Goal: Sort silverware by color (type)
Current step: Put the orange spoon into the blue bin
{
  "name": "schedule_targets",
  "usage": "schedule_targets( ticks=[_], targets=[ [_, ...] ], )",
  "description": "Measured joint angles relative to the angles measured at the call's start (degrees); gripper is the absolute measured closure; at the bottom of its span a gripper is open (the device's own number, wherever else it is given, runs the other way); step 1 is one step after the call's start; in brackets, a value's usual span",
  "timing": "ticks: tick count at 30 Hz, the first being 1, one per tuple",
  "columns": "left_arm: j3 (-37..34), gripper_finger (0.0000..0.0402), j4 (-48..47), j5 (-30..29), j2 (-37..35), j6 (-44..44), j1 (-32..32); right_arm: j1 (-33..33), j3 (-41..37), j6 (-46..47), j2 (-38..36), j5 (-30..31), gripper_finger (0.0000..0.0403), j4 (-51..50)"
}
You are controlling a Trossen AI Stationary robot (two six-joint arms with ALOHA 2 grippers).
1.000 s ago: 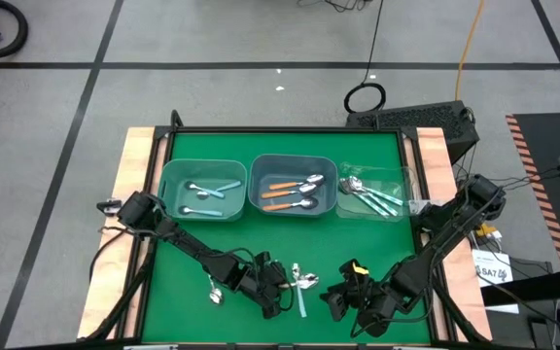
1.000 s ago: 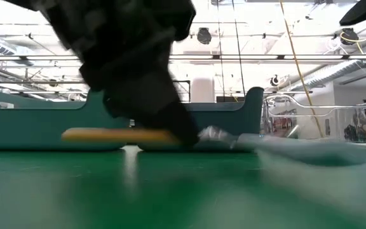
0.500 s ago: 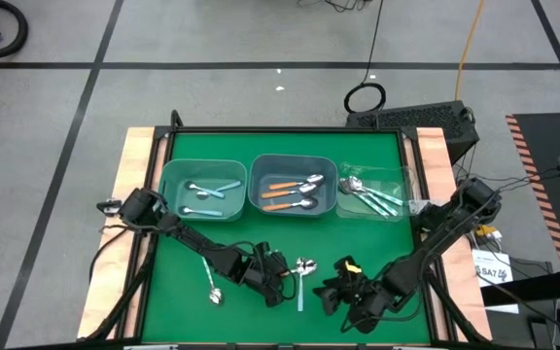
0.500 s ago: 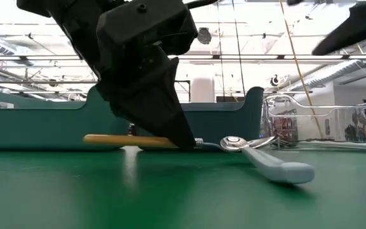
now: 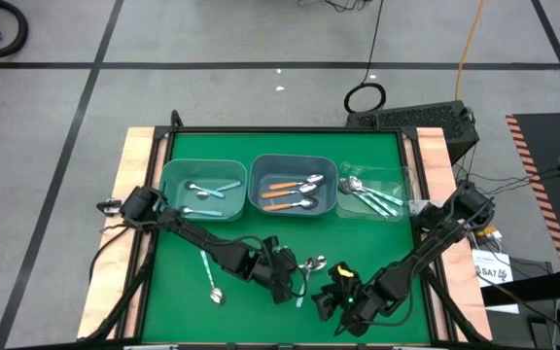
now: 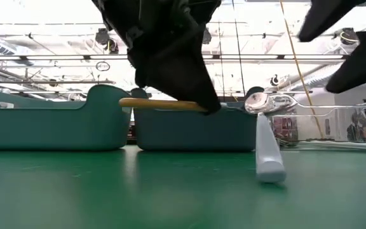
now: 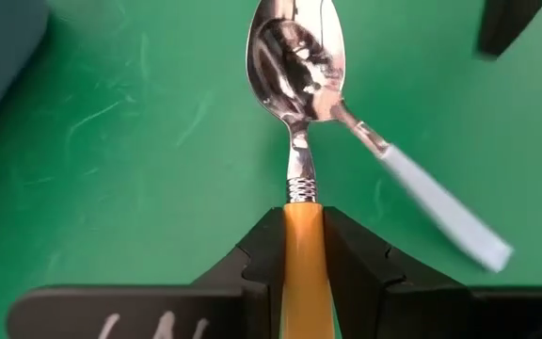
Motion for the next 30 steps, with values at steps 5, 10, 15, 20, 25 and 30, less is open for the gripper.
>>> schedule_targets(
  ticks=[5, 10, 15, 20, 25, 30],
  targets=[
    [0.43, 0.0337, -4.60, -0.08, 0.00, 1.56, 0.82, 0.00, 0.00, -0.77, -2.65, -5.76, 0.0177, -3.55],
    [0.45, 0.0337, -7.27, 0.00, 0.00, 1.66, 1.42, 0.05, 0.00, -0.89, -7.06, -7.30, 0.0183, -8.14],
    [6.34, 0.0337, -15.14, -0.32, 0.00, 3.27, 1.80, 0.04, 0.01, -1.97, -12.50, -7.20, 0.0184, -13.12],
    [13.64, 0.0337, -20.98, -2.55, -0.02, 7.51, 3.88, 0.04, 0.02, -5.27, -18.12, -6.94, 0.0184, -21.07],
    [20.82, 0.0337, -27.95, -2.51, -0.03, 9.22, 7.59, -0.03, 0.02, -9.71, -23.79, -6.90, 0.0184, -29.71],
    [29.38, 0.0337, -34.05, -0.38, -0.04, 12.65, 12.70, -0.04, 0.02, -16.71, -29.35, -6.73, 0.0184, -37.09]
  ],
)
